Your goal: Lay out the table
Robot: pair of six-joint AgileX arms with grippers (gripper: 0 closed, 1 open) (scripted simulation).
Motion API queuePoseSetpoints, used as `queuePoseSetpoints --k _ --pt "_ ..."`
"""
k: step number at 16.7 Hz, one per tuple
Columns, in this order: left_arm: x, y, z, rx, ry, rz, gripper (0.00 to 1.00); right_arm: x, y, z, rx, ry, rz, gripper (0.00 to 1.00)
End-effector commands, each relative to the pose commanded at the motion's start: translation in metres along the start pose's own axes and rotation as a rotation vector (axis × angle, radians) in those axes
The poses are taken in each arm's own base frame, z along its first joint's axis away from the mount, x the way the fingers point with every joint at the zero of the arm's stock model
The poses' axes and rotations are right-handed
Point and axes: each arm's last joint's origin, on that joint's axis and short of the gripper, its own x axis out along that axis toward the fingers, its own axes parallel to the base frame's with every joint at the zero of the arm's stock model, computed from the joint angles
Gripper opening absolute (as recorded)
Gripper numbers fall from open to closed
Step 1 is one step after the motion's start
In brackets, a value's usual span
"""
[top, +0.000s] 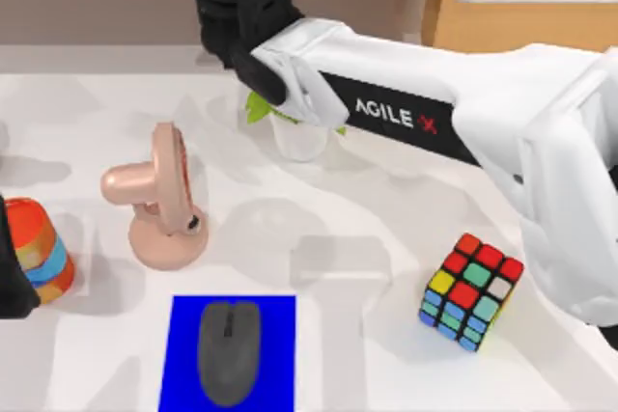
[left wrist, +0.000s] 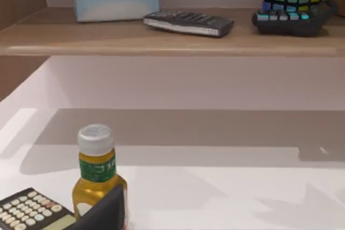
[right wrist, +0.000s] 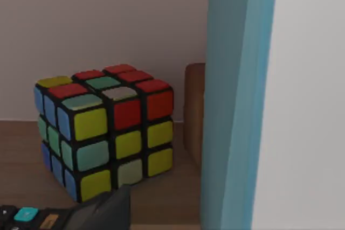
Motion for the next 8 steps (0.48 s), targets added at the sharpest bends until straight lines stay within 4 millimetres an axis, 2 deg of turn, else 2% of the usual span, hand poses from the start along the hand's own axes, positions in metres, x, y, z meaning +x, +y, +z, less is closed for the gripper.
queuePoseSetpoints --k 8 --pt "0.0000 0.0000 0.0000 0.000 0.000 0.000 1.00 0.0000 0.0000 0.0000 0.000 0.000 0.000 0.25"
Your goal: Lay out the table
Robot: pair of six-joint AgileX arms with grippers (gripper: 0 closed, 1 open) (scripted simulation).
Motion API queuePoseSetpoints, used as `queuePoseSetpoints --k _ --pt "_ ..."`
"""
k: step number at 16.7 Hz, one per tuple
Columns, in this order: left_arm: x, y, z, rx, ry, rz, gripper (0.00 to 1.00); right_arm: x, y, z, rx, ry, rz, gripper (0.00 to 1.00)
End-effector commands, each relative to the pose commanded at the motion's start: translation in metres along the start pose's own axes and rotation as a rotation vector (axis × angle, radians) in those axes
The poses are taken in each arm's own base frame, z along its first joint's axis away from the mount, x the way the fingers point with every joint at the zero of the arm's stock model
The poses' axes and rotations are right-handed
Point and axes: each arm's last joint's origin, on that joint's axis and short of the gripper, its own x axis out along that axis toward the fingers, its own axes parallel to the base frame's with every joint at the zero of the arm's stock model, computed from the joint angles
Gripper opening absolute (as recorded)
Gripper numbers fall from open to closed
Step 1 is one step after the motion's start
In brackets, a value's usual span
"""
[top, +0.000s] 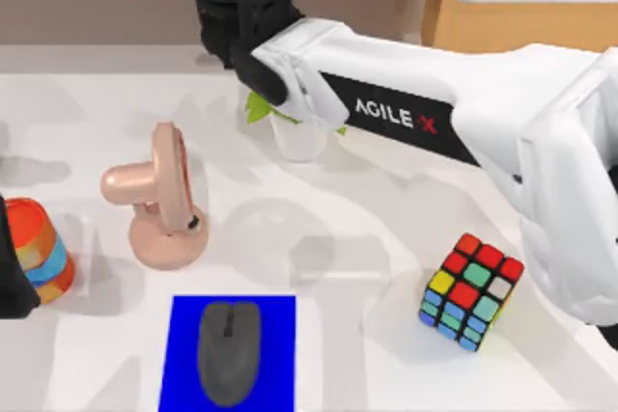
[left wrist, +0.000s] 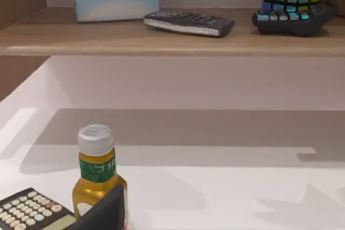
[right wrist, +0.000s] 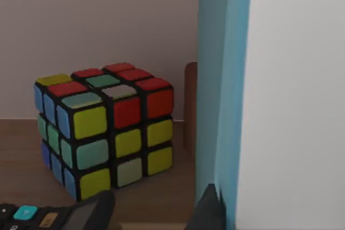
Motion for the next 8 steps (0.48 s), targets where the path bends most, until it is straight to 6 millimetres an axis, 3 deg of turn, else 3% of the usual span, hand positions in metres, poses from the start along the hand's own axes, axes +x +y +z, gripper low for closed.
queuePoseSetpoints --k 3,8 --pt "0.0000 0.0000 0.0000 0.000 0.000 0.000 1.00 0.0000 0.0000 0.0000 0.000 0.000 0.000 0.02" --pt "0.0000 0.0000 0.0000 0.000 0.000 0.000 1.00 0.0000 0.0000 0.0000 0.000 0.000 0.000 0.00"
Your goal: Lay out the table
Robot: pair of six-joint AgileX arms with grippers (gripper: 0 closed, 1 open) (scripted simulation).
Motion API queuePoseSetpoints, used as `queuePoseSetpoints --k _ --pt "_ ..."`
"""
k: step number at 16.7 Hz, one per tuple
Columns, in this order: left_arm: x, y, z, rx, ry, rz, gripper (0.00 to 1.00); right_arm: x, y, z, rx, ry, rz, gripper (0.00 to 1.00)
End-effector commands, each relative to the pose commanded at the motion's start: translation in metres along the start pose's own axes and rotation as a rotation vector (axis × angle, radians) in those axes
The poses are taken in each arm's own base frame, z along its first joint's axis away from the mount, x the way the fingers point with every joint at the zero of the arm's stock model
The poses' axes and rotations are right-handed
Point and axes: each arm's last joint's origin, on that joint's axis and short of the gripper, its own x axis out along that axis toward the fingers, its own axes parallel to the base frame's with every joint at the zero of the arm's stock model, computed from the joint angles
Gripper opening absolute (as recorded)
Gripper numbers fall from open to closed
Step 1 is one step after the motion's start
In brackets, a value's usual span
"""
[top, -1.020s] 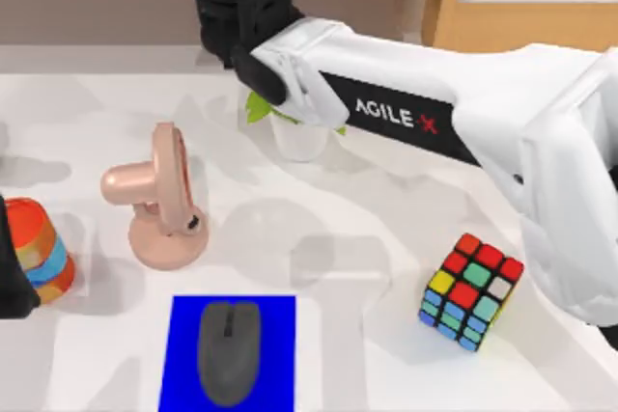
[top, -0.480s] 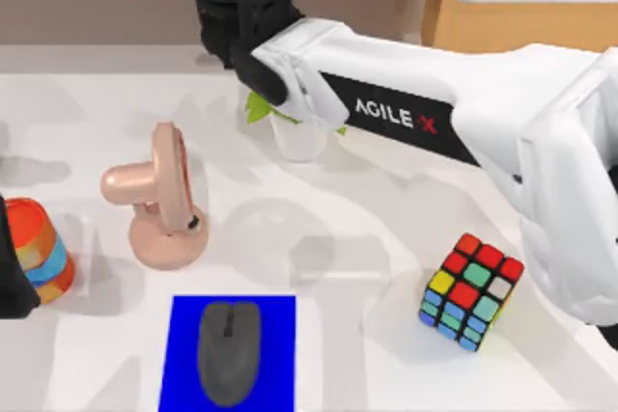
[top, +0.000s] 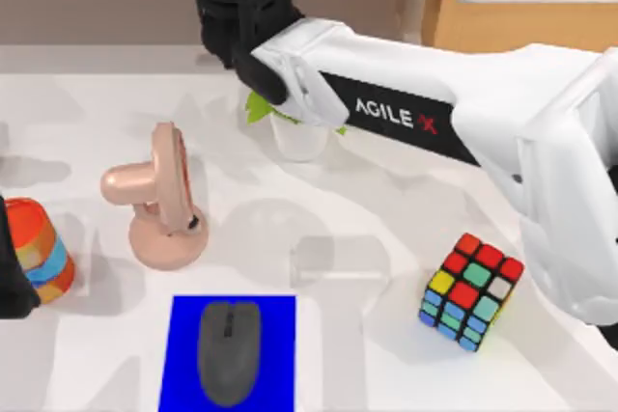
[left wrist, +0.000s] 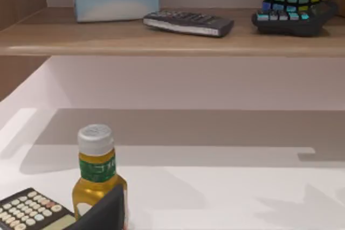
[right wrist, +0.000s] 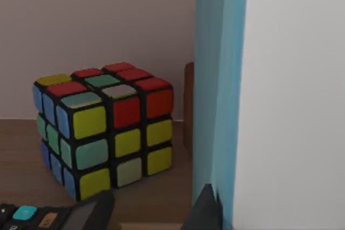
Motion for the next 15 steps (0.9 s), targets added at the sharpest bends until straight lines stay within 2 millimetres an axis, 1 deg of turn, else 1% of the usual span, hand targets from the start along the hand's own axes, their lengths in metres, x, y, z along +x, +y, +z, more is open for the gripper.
queuePoseSetpoints --k 5,8,12,15 --pt "0.000 0.000 0.000 0.000 0.000 0.000 1.00 -0.002 0.002 0.001 0.002 -0.001 0.005 0.00" --pt "0.000 0.000 0.000 0.000 0.000 0.000 1.00 -0.014 0.002 0.007 0.004 -0.001 0.005 0.00" --pt "0.000 0.000 0.000 0.000 0.000 0.000 1.00 -0.038 0.002 0.014 0.000 0.001 0.004 0.00" --pt "0.000 0.000 0.000 0.000 0.000 0.000 1.00 -0.041 0.002 0.016 0.002 -0.001 0.004 0.00"
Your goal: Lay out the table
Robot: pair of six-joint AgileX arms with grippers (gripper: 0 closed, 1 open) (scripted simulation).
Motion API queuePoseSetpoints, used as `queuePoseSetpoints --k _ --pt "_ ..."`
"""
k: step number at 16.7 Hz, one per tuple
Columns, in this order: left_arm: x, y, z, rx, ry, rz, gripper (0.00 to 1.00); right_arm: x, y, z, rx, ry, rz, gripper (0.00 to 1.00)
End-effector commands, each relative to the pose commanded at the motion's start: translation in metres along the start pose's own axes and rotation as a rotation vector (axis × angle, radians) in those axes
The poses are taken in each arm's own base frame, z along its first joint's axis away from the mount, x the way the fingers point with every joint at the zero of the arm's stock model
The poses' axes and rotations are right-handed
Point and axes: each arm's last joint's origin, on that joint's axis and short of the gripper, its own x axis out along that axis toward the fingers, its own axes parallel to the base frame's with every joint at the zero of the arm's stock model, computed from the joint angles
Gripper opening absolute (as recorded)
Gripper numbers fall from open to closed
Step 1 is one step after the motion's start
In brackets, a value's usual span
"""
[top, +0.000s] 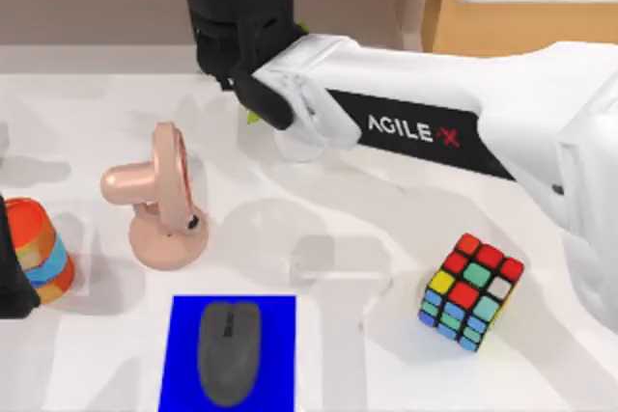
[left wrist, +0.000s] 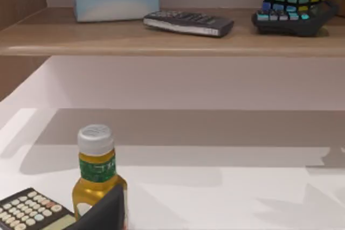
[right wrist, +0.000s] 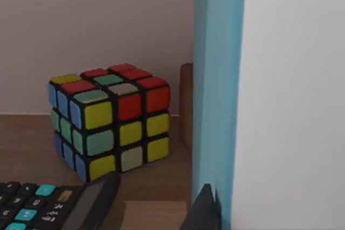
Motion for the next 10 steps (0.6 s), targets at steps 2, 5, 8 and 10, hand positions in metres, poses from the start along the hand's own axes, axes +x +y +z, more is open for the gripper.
queuePoseSetpoints --k 2,5,8,10 --pt "0.000 0.000 0.000 0.000 0.000 0.000 1.00 0.003 -0.002 -0.002 -0.001 0.003 -0.003 0.00" --pt "0.000 0.000 0.000 0.000 0.000 0.000 1.00 -0.004 0.000 0.004 0.010 -0.001 0.016 0.00" --pt "0.000 0.000 0.000 0.000 0.000 0.000 1.00 -0.036 0.010 0.013 0.033 0.015 0.112 0.00" --pt "0.000 0.000 0.000 0.000 0.000 0.000 1.00 -0.063 0.014 0.016 0.055 0.039 0.197 0.00"
